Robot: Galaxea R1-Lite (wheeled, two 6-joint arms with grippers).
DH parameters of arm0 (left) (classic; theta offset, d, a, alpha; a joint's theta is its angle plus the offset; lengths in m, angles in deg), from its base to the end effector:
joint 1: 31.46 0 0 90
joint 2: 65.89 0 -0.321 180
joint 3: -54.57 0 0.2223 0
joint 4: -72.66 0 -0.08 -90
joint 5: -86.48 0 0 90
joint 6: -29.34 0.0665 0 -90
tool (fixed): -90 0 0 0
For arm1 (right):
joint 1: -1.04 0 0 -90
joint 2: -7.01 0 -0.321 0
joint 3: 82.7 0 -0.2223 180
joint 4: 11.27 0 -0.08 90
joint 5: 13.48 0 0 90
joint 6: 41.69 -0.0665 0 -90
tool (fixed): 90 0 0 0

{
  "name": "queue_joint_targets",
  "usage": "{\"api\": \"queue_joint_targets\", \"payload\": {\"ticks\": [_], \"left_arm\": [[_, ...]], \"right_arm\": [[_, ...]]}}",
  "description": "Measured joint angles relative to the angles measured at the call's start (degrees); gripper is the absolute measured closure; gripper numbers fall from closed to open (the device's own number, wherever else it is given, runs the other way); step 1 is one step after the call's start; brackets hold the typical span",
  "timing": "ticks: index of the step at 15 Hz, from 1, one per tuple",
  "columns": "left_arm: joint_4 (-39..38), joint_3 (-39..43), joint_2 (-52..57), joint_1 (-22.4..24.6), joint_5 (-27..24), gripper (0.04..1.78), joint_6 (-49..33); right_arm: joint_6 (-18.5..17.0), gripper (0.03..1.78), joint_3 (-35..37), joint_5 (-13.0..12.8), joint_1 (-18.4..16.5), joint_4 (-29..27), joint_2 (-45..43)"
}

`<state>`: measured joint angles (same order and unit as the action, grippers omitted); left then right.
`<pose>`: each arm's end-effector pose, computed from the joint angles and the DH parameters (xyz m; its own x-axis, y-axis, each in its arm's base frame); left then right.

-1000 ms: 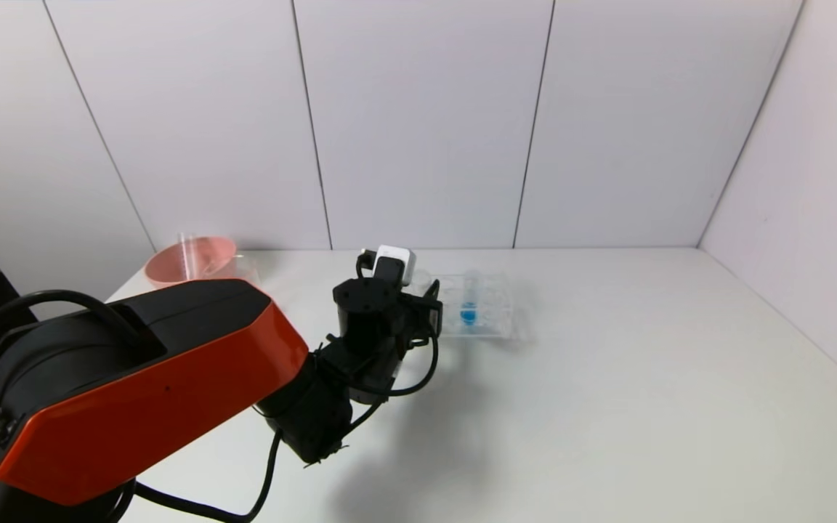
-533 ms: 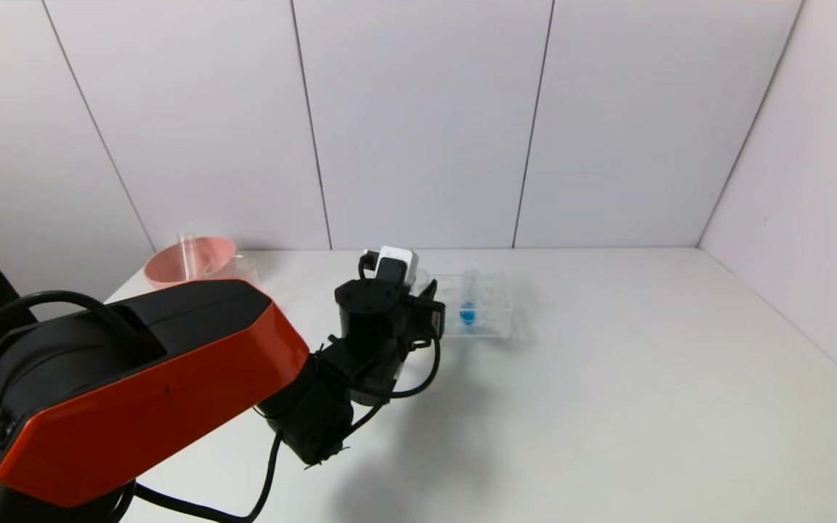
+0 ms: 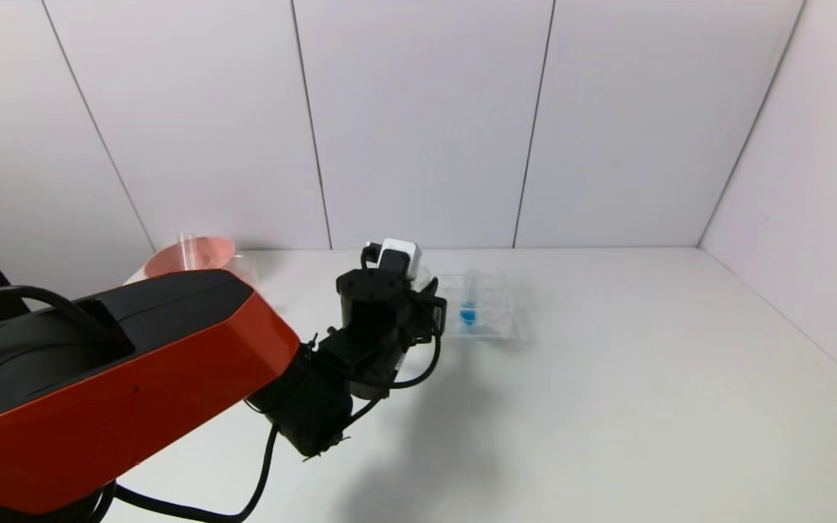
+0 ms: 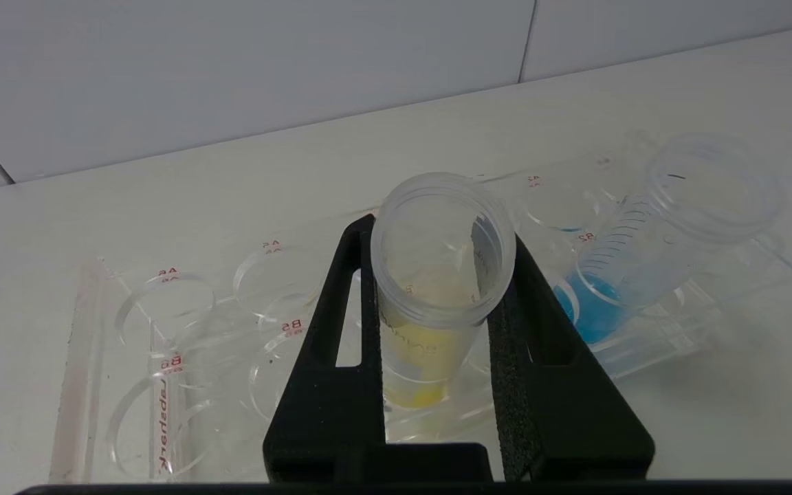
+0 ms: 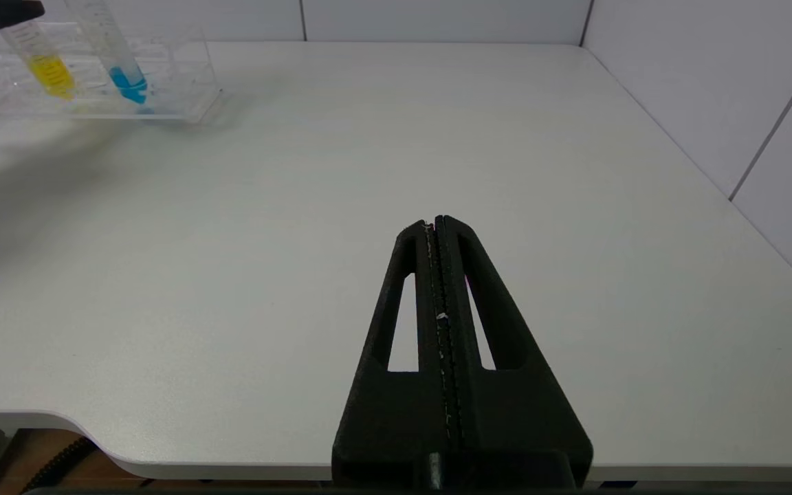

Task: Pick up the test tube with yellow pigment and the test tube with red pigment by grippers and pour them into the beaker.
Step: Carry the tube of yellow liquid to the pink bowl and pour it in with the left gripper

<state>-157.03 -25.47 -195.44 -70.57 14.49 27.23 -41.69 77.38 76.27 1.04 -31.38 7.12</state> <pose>0.3947 -0.2944 0.0789 0.9329 -0.3600 0.0030 0.3598 0.9322 -0.0378 0.0346 -0.0003 0.0752 1.0000 -0.0044 -0.0052 0.0044 1.0000 0.0000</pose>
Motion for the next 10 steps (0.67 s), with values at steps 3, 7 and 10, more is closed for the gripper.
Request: {"api": "queue_joint_targets", "payload": {"ticks": [3,7,10], "left_arm": [[0.13,-0.30,0.89,-0.13,-0.20,1.37,0.38],[2.08,-1.02,2.12,-0.17,-1.82,1.37,0.46],[2.04,-1.24,2.93,-0.16,-3.13,1.37,0.49]], "right_arm": [[0.00,1.70,0.00,0.00,0.00,0.00,0.00],[0.00,1.70,0.00,0.00,0.00,0.02,0.00],[0.00,1.70,0.00,-0.02,0.00,0.00,0.00]]}}
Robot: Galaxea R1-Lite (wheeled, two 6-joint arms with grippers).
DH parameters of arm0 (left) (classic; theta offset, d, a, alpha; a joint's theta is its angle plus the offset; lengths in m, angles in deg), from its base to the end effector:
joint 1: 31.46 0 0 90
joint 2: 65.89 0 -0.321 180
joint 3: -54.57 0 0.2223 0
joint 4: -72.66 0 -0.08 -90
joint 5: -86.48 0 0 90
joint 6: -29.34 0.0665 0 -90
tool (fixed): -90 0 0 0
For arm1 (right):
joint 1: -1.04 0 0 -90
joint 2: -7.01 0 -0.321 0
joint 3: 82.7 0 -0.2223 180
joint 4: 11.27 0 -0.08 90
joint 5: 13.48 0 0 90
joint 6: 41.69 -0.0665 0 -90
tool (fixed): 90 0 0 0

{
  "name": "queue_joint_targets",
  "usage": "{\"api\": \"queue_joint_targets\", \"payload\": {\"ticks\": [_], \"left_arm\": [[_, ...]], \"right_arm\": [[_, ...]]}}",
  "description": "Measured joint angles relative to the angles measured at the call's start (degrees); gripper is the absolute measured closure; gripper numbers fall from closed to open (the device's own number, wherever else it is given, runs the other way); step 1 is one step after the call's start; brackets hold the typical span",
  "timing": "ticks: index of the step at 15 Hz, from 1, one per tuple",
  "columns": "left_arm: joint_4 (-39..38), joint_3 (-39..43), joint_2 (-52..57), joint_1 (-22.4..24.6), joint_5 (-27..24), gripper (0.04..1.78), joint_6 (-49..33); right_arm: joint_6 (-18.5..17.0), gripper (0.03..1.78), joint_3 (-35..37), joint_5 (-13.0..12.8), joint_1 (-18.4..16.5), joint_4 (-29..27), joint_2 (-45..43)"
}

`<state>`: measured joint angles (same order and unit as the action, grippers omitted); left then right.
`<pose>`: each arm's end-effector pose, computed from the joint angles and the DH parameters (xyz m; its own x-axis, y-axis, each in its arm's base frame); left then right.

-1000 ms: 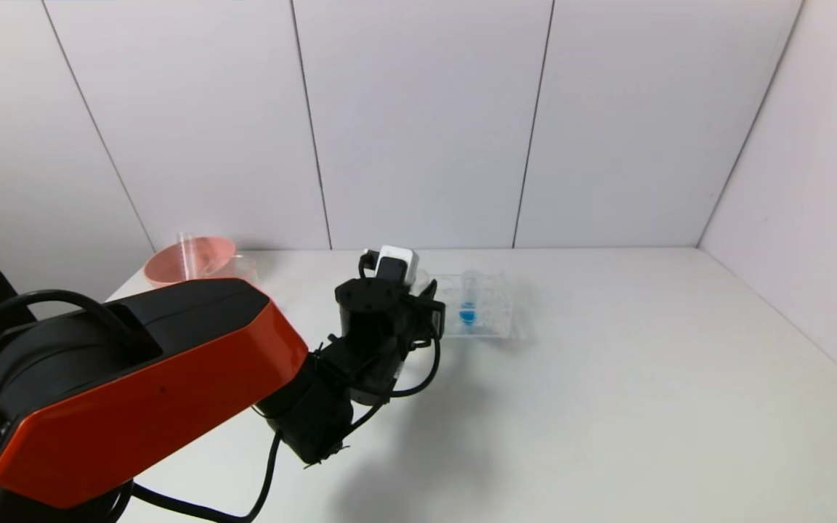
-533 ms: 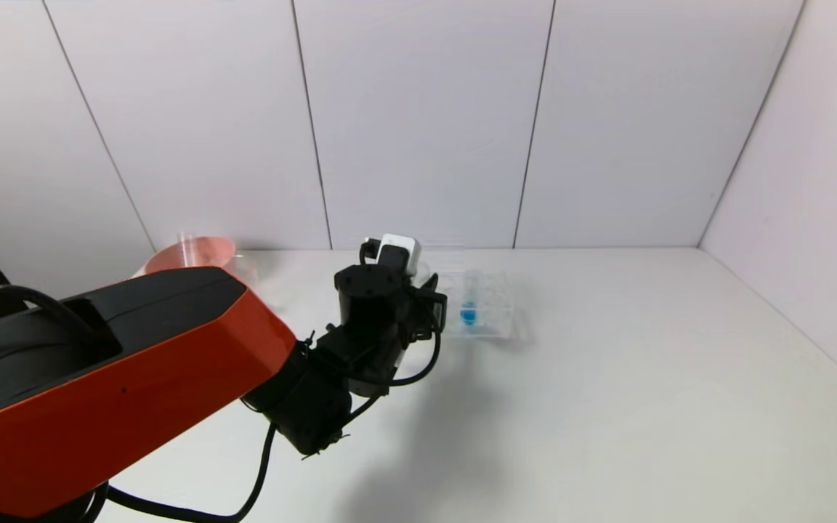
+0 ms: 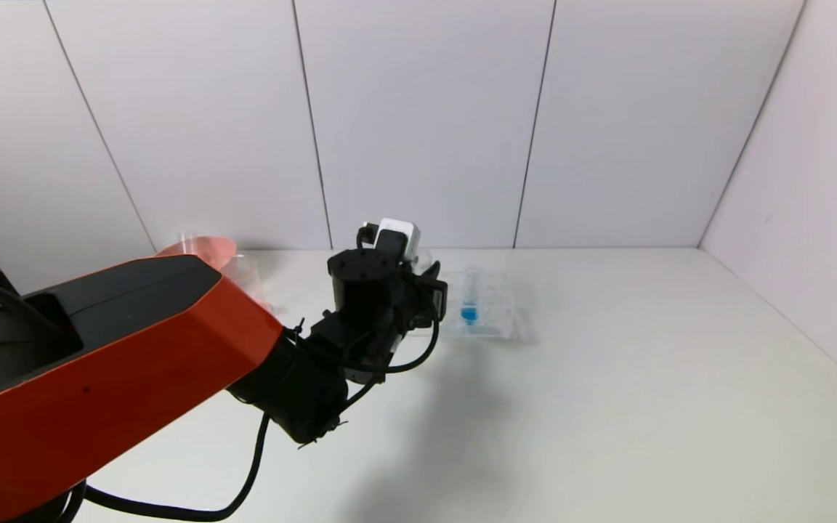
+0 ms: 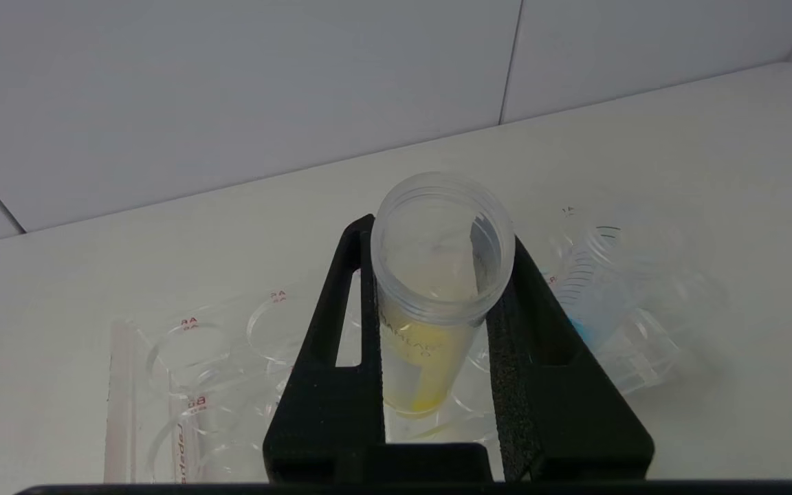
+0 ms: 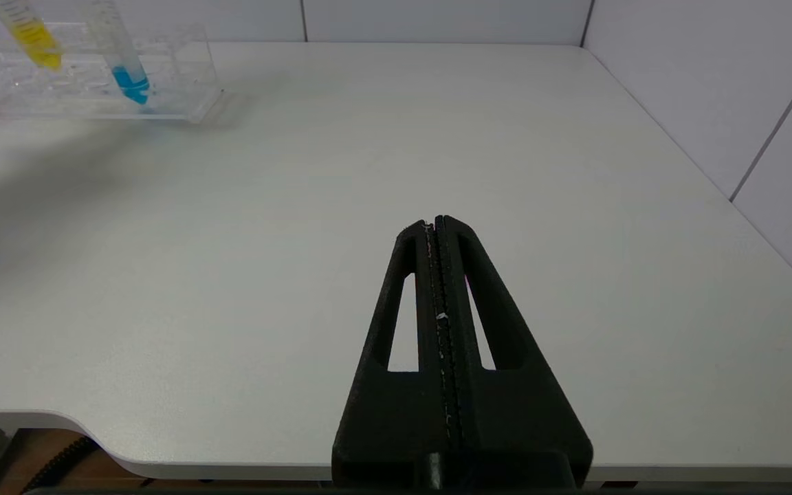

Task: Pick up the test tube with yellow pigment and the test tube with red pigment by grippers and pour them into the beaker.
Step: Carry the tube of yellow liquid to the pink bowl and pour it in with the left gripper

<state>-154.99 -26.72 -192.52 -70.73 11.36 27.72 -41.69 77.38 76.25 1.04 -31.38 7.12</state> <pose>0.3916 -0.2982 0.1053 0.9101 -0.4124 0.0390 0.4138 0.9095 -0.0386 0.0346 -0.0003 0.0752 1.0000 -0.0047 -0.0052 0.0047 1.0000 0.0000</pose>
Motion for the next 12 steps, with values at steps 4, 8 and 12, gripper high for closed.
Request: {"api": "queue_joint_targets", "payload": {"ticks": [4,8,12], "left_arm": [[-0.28,-0.11,0.63,0.00,-1.61,1.37,0.02],[-1.32,-1.18,1.01,0.00,-2.46,1.37,1.07],[-3.11,-1.93,0.94,0.11,-3.47,1.37,1.65]], "right_arm": [[0.00,1.70,0.00,0.00,0.00,0.00,0.00],[0.00,1.70,0.00,0.00,0.00,0.00,0.00],[0.00,1.70,-0.02,0.02,0.00,0.00,0.00]]}}
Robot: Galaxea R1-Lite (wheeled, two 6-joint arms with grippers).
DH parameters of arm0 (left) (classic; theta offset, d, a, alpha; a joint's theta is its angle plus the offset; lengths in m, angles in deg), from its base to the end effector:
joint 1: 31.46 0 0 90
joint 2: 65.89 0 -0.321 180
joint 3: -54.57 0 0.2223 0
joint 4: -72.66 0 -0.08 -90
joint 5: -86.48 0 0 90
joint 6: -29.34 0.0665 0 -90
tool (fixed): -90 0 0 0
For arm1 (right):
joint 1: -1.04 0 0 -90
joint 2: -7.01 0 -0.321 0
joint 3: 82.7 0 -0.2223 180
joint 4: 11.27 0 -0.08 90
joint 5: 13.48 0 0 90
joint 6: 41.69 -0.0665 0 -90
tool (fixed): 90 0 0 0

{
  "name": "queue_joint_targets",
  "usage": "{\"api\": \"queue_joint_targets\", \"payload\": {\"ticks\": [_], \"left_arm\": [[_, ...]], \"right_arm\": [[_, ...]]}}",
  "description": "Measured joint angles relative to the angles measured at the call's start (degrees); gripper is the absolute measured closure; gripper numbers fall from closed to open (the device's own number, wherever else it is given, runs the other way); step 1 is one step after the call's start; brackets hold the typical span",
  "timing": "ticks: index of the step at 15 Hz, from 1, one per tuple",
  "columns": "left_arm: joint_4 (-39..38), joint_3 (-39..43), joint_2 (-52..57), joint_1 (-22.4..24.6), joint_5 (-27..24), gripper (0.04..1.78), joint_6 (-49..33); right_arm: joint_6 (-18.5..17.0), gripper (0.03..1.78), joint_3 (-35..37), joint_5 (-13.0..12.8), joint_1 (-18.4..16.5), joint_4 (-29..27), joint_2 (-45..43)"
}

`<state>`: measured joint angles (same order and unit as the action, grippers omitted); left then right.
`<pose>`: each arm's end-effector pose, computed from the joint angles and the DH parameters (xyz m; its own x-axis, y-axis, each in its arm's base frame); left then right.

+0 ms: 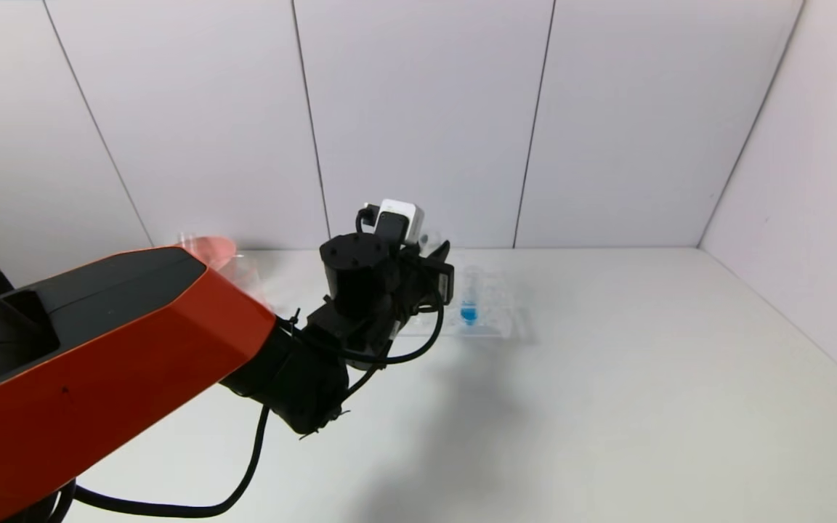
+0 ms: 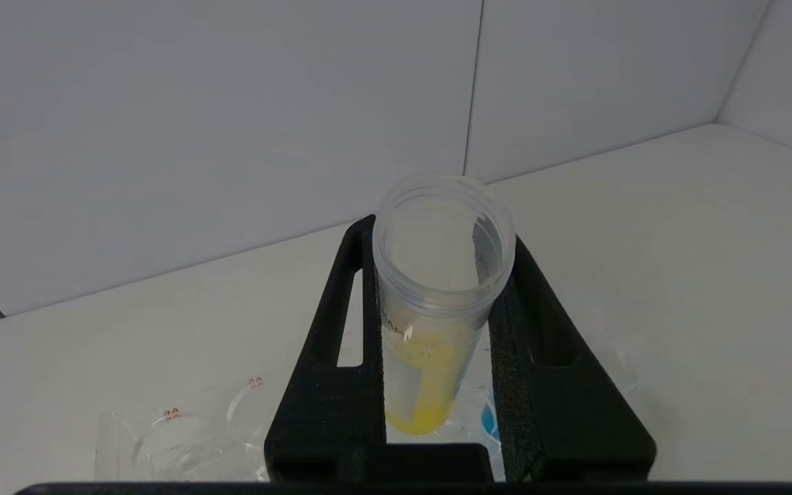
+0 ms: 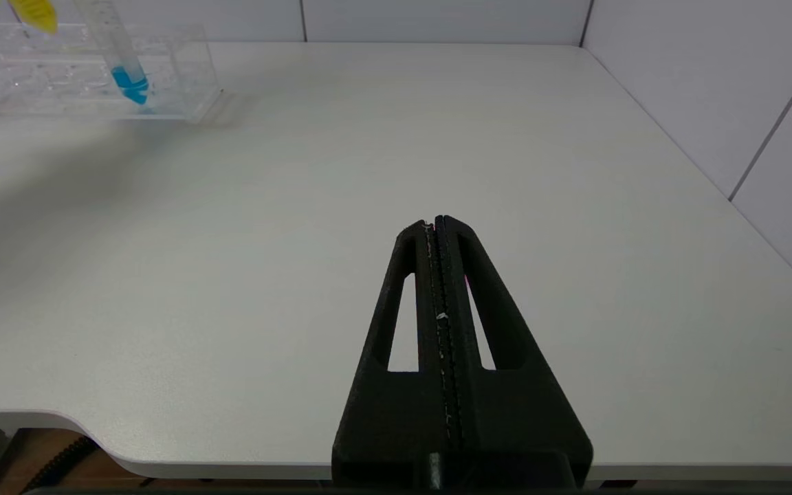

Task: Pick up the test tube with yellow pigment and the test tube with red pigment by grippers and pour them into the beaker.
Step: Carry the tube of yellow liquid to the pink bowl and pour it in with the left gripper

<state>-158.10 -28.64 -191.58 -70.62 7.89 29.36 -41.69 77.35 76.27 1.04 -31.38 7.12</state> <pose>0.3920 -0.3023 0.1315 0.8771 -0.4592 0.1412 0.4672 0.8837 -0.0281 0.0346 -0.0003 0.0754 1.0000 -0.0044 -0.0047 0.0044 1.0000 0.0000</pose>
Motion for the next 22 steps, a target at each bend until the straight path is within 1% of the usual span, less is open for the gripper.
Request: {"api": "queue_joint_targets", "payload": {"ticks": [5,8,11,14,17,19,22], "left_arm": [[-0.01,0.09,1.35,0.38,-0.06,1.37,1.49],[3.19,0.74,4.96,0.99,-0.04,1.37,2.28],[11.13,1.19,10.95,2.26,-0.04,1.37,2.40],[21.97,0.77,17.83,4.68,-0.39,1.37,2.40],[33.40,-0.79,23.84,9.36,-1.60,1.37,1.77],[38.91,-1.88,26.98,12.98,-2.54,1.37,1.13],[44.90,-2.95,30.78,18.41,-4.66,1.37,0.63]], "right_arm": [[0.00,1.70,0.02,-0.02,0.00,0.00,0.00],[0.00,1.70,0.02,0.00,0.00,0.02,0.00],[0.00,1.70,0.02,0.00,0.00,0.00,0.00],[-0.02,1.70,0.02,0.00,0.00,0.00,0.00],[0.00,1.70,0.02,-0.02,0.00,0.00,0.00],[0.00,1.70,0.02,0.00,0.00,0.00,0.00],[0.00,1.70,0.02,0.00,0.00,0.00,0.00]]}}
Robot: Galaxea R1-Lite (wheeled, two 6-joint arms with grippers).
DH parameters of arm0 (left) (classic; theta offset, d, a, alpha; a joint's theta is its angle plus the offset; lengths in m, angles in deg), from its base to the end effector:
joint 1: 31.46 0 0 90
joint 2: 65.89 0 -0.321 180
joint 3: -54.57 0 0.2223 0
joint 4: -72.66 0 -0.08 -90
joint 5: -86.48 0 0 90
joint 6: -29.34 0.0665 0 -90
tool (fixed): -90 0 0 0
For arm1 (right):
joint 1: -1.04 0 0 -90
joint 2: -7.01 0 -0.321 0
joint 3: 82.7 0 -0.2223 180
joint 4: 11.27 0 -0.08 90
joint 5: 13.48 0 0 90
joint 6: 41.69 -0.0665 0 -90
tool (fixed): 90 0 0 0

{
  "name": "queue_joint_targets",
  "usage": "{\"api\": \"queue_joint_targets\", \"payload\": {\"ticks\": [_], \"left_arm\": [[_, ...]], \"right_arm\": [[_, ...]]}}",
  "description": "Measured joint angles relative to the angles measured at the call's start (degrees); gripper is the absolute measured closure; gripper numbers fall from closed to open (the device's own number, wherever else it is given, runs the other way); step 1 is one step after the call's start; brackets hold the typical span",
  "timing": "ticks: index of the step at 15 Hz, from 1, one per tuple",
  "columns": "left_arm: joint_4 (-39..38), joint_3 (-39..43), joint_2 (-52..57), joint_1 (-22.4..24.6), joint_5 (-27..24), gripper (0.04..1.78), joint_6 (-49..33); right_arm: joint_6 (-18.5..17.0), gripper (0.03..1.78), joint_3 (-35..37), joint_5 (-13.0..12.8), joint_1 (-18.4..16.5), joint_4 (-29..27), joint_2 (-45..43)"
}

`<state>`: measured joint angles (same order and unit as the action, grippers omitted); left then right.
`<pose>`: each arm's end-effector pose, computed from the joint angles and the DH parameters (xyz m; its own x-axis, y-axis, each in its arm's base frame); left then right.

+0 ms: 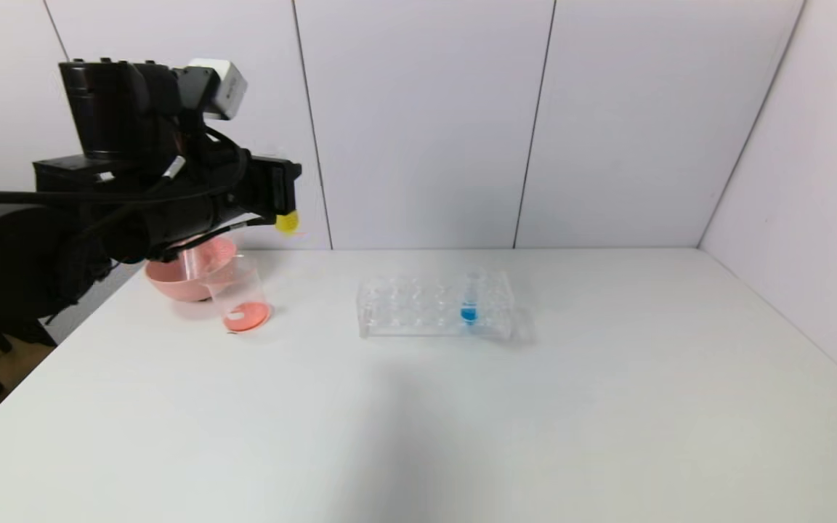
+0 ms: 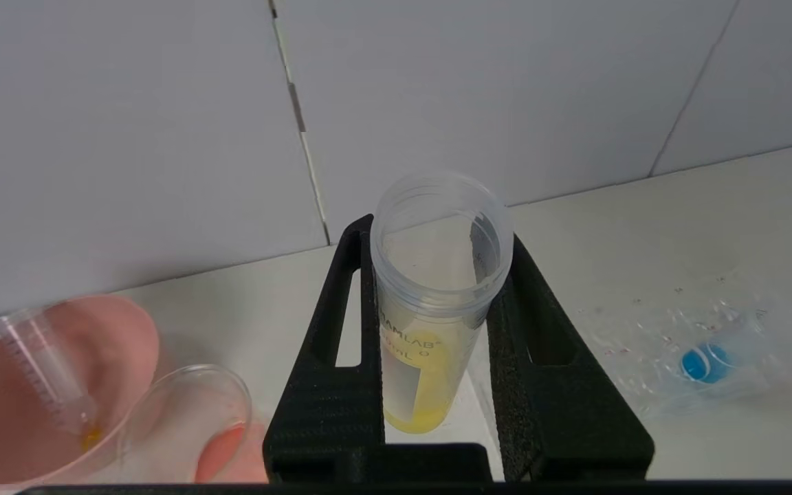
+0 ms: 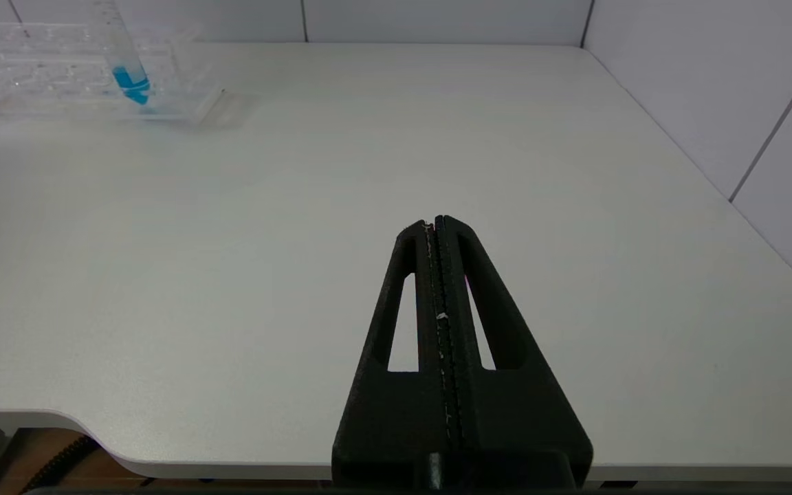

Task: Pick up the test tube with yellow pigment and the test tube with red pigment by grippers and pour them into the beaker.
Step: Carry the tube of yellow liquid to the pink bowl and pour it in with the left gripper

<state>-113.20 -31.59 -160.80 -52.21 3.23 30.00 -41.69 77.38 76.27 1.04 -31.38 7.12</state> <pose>0.3703 -0.1319 0.2786 0.9691 -0.2415 -0.0501 0.2426 0.9700 0.0174 0.0346 -0.0003 0.0752 1.0000 -0.0044 -0.0052 0.0044 1.0000 0.0000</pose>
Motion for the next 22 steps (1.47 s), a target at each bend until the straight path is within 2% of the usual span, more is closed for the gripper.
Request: {"api": "queue_joint_targets", "payload": {"ticks": [6,14,17,22], "left_arm": [[7.08,-0.79,4.22,12.68,-11.61,1.37,-2.04],[6.89,-1.46,1.27,29.70,-23.56,1.37,-1.51],[6.61,-1.54,-1.04,32.93,-25.97,1.37,-0.48],[3.94,1.27,-3.89,33.94,-26.54,1.37,3.02]], "right_arm": [[0.00,1.70,0.00,-0.02,0.00,0.00,0.00],[0.00,1.70,-0.02,0.00,0.00,0.02,0.00],[0.00,1.70,-0.02,-0.02,0.00,0.02,0.00],[0.00,1.70,-0.02,0.00,0.00,0.02,0.00]]}}
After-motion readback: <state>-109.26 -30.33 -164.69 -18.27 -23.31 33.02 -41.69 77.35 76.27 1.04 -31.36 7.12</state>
